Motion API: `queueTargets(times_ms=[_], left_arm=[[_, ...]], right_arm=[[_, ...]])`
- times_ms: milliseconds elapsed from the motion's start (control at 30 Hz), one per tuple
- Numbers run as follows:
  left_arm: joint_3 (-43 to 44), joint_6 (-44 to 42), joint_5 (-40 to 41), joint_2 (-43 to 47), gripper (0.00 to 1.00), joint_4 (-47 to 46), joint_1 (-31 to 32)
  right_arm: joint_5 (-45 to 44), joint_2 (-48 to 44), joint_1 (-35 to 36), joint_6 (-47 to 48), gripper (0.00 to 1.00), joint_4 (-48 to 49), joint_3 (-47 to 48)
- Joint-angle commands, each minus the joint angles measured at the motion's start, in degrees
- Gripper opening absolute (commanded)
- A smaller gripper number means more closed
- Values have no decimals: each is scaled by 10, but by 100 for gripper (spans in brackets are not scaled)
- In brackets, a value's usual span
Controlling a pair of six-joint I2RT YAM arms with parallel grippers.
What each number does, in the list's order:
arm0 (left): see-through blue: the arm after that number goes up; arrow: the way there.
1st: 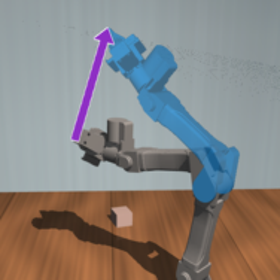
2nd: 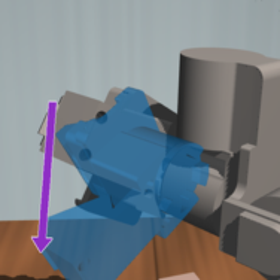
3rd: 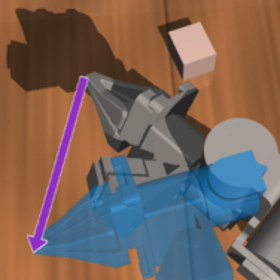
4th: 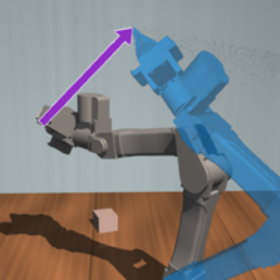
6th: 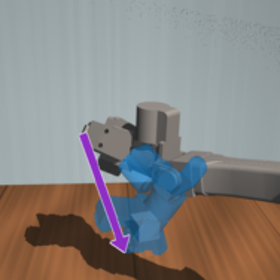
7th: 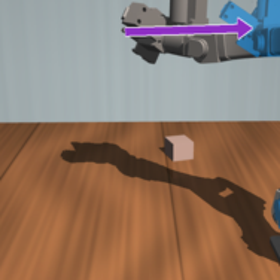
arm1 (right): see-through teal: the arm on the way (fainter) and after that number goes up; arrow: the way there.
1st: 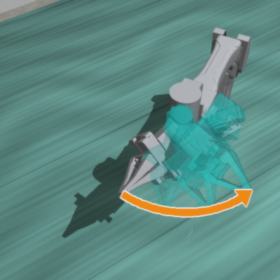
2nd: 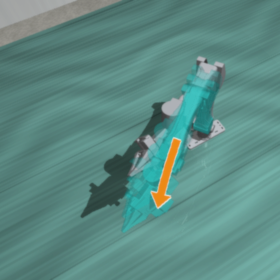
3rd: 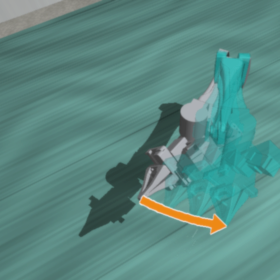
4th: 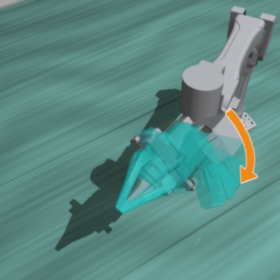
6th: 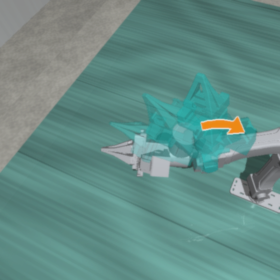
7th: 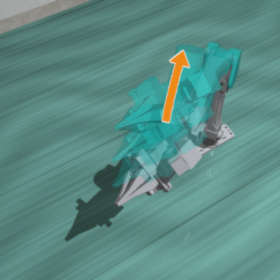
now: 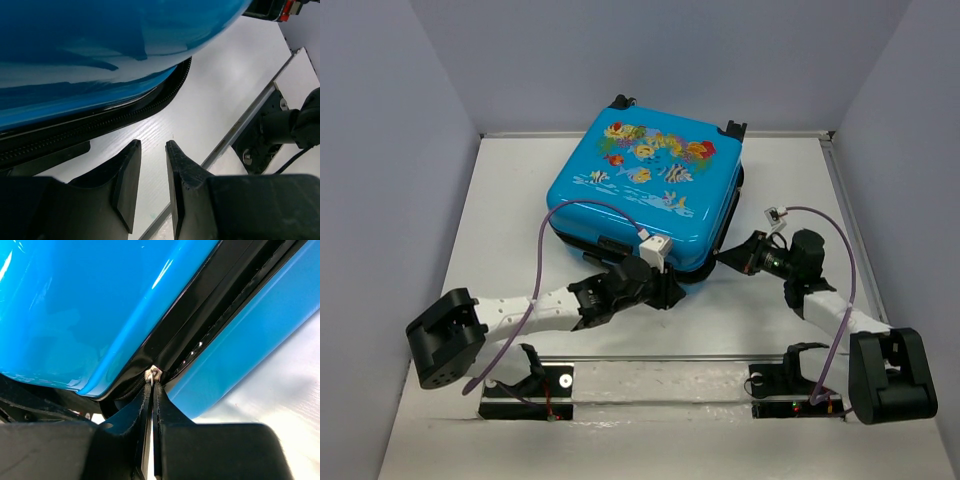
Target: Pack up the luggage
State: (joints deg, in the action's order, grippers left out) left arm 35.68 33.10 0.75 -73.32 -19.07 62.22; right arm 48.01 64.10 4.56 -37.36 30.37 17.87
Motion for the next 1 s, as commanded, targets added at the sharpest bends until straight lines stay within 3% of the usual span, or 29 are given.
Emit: queueTargets(times_ms=[0,300,433,467,767,833,967], left_arm=[[38,-5,36,-16,38,-29,3],[81,-9,184,-78,38,-36,3],[124,-20,196,-131,38,-41,3],[139,-20,194,-137,38,-42,3],[228,-39,171,-190,37,-43,3],[251,-44,157,-204,37,-42,3],[237,-39,134,-171,41,-15,3]], right_arm=[[-13,-19,3,5,7,-23,-4],[-135,-217,54,70,7,-314,41],[-156,-238,127,71,7,-383,50],[-185,-238,174,72,7,-402,52],[-278,-265,395,-4,7,-394,48],[-321,-246,450,-25,7,-343,43],[-418,-166,482,-34,7,-290,55]])
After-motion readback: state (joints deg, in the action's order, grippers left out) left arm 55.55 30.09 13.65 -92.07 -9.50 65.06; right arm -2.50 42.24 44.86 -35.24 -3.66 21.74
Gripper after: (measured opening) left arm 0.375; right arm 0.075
